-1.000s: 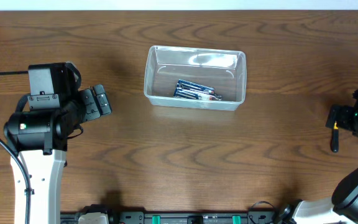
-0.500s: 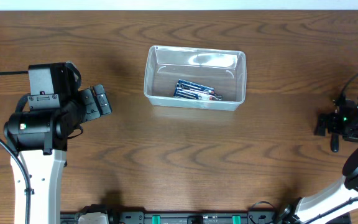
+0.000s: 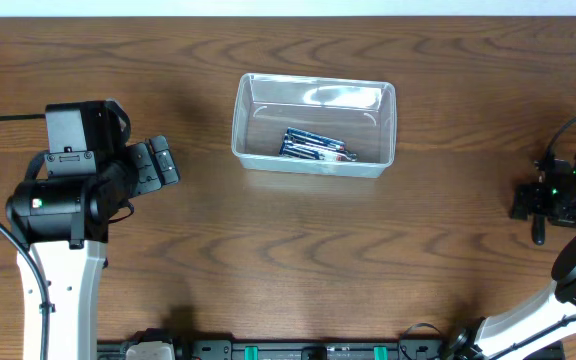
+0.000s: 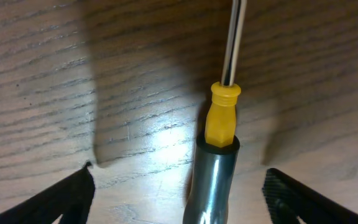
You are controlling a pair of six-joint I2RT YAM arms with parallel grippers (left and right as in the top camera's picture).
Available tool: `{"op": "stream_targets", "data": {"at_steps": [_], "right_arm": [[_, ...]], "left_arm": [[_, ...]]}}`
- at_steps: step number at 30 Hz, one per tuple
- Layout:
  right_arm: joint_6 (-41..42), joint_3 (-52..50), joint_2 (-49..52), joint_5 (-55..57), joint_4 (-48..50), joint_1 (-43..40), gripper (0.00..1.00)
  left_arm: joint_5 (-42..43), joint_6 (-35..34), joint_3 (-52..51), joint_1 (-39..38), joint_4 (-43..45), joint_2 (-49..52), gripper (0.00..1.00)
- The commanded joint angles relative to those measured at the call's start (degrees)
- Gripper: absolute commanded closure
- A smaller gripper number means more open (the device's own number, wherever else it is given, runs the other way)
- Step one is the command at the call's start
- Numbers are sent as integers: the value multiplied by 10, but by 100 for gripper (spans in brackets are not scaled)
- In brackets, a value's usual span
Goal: Pack container
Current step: 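Move the right gripper down to the yellow-handled screwdriver, then grasp the yellow-handled screwdriver with the right gripper and lift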
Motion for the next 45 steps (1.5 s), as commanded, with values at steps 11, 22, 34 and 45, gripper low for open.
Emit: {"op": "stream_targets", "data": {"at_steps": [11,22,34,45], "right_arm": [[-2,-33,14,9,38,-4,11],[-1,-49,14,-10,56,-4,29],[14,-49,14,-21,57,-4,52],[18,-49,14,-51,60,-4,67]], "left_arm": [[-7,3,9,2,-2,-5,2],[-7,3,9,2,-2,-5,2],[-7,3,9,2,-2,-5,2],[-7,3,9,2,-2,-5,2]]}}
